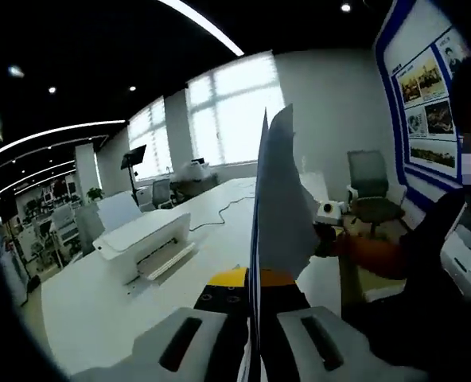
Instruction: Organize the stack of printing papers by aligning and flattening the scattered papers on the table
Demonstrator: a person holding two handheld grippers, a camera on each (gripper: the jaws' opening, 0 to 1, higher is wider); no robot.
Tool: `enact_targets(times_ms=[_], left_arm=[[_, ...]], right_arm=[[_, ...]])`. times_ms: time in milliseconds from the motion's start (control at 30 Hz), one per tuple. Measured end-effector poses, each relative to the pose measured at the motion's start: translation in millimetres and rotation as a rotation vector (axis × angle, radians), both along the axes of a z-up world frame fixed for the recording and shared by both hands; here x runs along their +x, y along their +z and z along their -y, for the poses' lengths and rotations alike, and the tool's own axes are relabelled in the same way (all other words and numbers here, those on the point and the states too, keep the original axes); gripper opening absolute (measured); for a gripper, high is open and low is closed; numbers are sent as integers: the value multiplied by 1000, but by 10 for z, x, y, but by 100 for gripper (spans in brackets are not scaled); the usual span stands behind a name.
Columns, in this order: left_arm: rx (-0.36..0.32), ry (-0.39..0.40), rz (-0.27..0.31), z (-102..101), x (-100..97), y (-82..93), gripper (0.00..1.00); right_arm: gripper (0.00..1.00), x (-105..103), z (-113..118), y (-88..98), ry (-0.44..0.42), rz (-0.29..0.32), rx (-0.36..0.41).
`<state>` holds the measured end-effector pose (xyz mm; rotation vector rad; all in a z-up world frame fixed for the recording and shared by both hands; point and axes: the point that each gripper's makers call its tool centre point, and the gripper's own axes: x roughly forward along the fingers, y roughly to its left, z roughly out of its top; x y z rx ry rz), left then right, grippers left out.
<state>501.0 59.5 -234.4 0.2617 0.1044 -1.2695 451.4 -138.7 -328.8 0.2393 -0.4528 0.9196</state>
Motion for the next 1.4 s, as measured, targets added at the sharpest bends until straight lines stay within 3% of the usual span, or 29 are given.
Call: enact_targets(times_ms=[200, 400, 467, 500, 567, 633, 667, 733, 833, 933, 1033, 1400], left_arm=[[-33, -29, 27, 114, -51, 98, 4], [-89, -49, 13, 142, -76, 185, 4], [-127, -71, -12, 136, -109, 191, 5], [-150, -79, -33, 128, -123, 187, 5], [-191, -98, -79, 92, -136, 143, 5], [-221, -104, -99, 45, -124, 66, 5], [-246, -106, -125, 17, -120, 27, 5], [-269, -109, -110, -46, -107, -65, 5], [-323, -77, -144, -173, -24, -190, 6], [-308, -74, -121, -201, -4, -371, 6], [-302, -64, -153, -226, 33, -512, 6], [-283, -2, -145, -325, 189, -783, 9]], right_arm=[[90, 429, -55, -455, -50, -194, -11], [90, 709, -197, -258, -37, -159, 28], [83, 791, -214, -193, -46, -151, 39], [76, 776, -251, -134, -27, -140, 46], [46, 685, -344, -14, 38, -101, 40], [11, 605, -414, 16, 65, -82, -40], [1, 555, -455, 42, 79, -51, -85], [0, 512, -492, 90, 81, -56, -140], [0, 480, -519, 88, 113, -81, -193], [0, 501, -519, 74, 93, -83, -259], [0, 502, -509, 114, 103, -102, -265], [0, 526, -544, 63, 119, -166, -360]])
